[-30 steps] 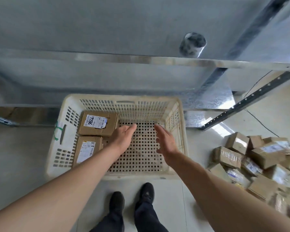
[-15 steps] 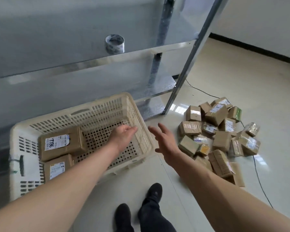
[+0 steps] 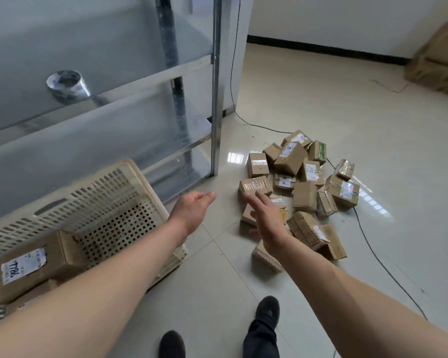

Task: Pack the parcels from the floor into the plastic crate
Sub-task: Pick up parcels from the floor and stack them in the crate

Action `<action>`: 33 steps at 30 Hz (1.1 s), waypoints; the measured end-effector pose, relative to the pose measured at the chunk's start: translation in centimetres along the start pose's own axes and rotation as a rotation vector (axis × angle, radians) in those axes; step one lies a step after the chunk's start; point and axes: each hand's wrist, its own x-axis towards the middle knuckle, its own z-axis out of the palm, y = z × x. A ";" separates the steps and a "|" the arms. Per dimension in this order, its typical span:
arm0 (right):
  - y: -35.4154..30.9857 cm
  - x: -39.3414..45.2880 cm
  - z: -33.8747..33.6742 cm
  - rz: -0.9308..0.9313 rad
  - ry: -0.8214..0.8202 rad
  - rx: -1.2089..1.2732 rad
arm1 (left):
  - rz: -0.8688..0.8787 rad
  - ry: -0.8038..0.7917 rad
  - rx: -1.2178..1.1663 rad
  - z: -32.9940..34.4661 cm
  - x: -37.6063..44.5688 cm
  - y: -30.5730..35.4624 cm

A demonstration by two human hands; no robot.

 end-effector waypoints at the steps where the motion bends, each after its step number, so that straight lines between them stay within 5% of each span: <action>1: -0.1 0.7 -1.5 -0.004 0.007 0.005 | -0.002 -0.005 0.009 1.4 0.4 0.8; 16: -5.0 9.4 -23.6 0.034 0.198 0.025 | -0.033 -0.087 0.054 22.8 6.2 11.3; 33: -4.3 22.4 -34.4 0.204 0.496 0.170 | -0.106 -0.410 0.268 36.0 23.9 16.0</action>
